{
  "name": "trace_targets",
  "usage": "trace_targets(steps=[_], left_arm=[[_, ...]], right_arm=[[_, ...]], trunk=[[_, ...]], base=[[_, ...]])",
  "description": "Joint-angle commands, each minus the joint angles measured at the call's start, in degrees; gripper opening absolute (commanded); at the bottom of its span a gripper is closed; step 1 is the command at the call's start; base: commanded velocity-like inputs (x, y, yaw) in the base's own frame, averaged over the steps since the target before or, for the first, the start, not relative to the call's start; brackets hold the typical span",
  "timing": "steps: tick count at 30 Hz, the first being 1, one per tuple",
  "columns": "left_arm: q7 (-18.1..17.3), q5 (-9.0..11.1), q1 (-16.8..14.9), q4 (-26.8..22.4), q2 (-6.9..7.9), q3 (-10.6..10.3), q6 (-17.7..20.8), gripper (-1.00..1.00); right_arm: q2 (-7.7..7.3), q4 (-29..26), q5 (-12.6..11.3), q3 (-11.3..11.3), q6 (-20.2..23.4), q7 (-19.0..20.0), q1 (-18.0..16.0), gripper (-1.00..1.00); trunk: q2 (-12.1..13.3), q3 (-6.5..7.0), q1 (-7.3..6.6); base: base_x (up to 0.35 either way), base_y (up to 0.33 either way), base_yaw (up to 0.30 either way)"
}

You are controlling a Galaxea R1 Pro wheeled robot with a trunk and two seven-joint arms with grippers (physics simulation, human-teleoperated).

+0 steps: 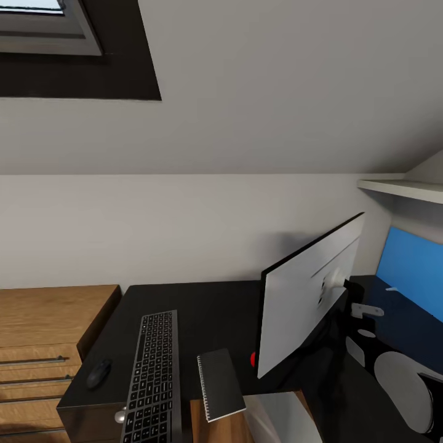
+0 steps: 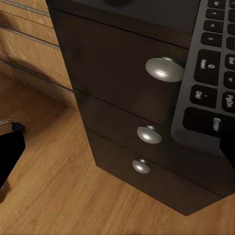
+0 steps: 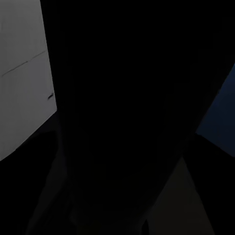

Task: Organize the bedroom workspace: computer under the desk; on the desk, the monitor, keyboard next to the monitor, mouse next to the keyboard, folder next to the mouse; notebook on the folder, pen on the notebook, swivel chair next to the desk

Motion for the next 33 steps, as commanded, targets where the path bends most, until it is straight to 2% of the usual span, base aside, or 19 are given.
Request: trace_targets(steps=[1, 20, 33], left_arm=[[0.1, 0.4, 0.0, -0.1, 0.05, -0.1, -0.3, 1.0], [0.1, 0.4, 0.0, -0.1, 0.05, -0.1, -0.3, 1.0], [0.0, 0.4, 0.0, -0.1, 0.05, -0.1, -0.3, 1.0]], right_arm=[[0.0, 0.2, 0.4, -0.3, -0.2, -0.2, 0.0, -1.0], [0.0, 0.2, 0.4, -0.3, -0.2, -0.2, 0.0, -1.0], [0.0, 0.2, 0.4, -0.3, -0.2, -0.2, 0.0, -1.0]], trunk=[[0.0, -0.07, 0.01], [0.0, -0.07, 0.01], [0.0, -0.07, 0.01]], base=[[0.0, 0.0, 0.0], [-0.014, 0.0, 0.0], [-0.248, 0.0, 0.0]])
